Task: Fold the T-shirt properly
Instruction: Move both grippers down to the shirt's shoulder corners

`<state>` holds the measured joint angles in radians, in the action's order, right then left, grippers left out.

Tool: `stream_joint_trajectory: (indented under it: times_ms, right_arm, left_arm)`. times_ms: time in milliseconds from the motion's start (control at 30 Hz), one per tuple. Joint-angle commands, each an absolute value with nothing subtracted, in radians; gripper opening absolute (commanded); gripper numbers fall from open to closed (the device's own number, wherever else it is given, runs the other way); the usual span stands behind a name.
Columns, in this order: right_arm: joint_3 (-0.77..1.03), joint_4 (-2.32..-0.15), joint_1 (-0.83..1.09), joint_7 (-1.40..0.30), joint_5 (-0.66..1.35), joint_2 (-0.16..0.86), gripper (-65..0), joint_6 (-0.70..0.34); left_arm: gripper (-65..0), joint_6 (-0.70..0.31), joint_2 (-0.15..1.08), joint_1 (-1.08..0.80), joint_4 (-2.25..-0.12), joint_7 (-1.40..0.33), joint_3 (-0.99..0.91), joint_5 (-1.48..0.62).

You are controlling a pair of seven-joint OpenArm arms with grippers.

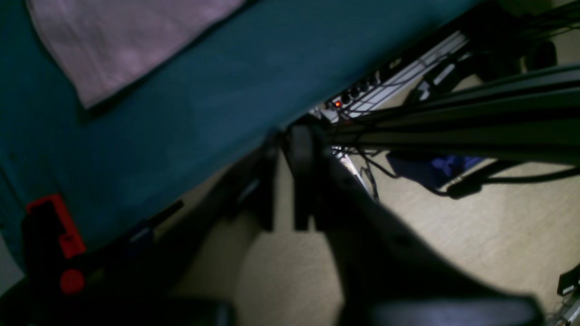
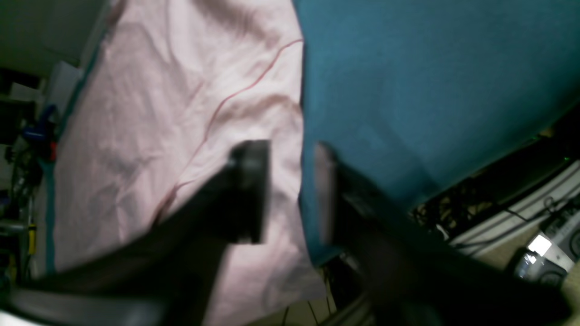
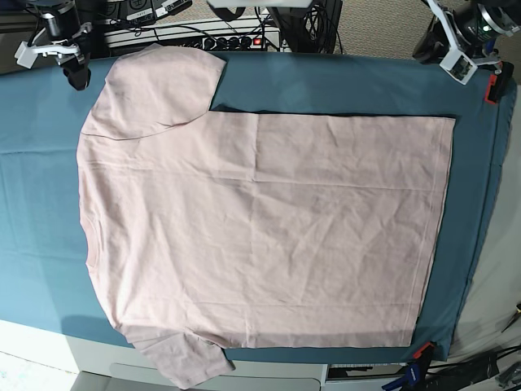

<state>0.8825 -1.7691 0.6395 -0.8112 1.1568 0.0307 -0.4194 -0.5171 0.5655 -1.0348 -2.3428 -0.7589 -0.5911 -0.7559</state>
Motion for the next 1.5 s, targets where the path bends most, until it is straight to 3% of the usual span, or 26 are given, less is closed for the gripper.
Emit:
stream_joint_trajectory:
  times_ms: [0, 133, 200, 567, 867, 967, 1233, 1467]
  right_arm:
    - [0.889, -1.787, 0.645, -0.792, 1.168, 0.042, -39.4, -0.416]
    - [0.889, -1.785, 0.641, -0.794, 1.162, 0.042, -39.4, -0.393]
    - [0.889, -1.785, 0.621, -0.798, 1.153, 0.042, -39.4, -0.393]
    - [0.723, -1.784, 0.593, -0.801, 0.997, 0.04, -39.4, -0.364]
    - [0.759, -1.784, 0.593, -0.789, 0.924, 0.036, -39.5, -0.342]
    - [0.763, -1.784, 0.593, -0.773, 0.868, 0.036, -39.5, -0.282]
    - [0.691, -1.697, 0.593, -0.812, 0.953, 0.036, -39.5, -0.285]
    - [0.607, -1.607, 0.593, -0.851, 1.005, 0.036, -39.5, -0.35]
  left_arm:
    - [-53.1, -0.522, 0.573, -1.044, -2.356, -0.741, -0.598, -0.77]
    - [-39.5, -0.522, 0.573, -1.044, -2.356, -0.74, -0.598, -0.77]
    - [-37.3, -0.521, 0.572, -1.037, -2.356, -0.74, -0.598, -0.77]
    - [-37.3, -0.517, 0.557, -0.997, -2.356, -0.741, -0.598, -0.77]
    - [-37.3, -0.517, 0.543, -0.997, -2.356, -0.745, -0.598, -0.77]
    - [-37.3, -0.517, 0.543, -0.997, -2.356, -0.744, -0.598, -0.77]
    - [-37.3, -0.511, 0.543, -0.994, -2.356, -0.744, -0.598, -0.77]
    - [-37.3, -0.412, 0.543, -0.994, -2.356, -0.745, -0.598, -0.739]
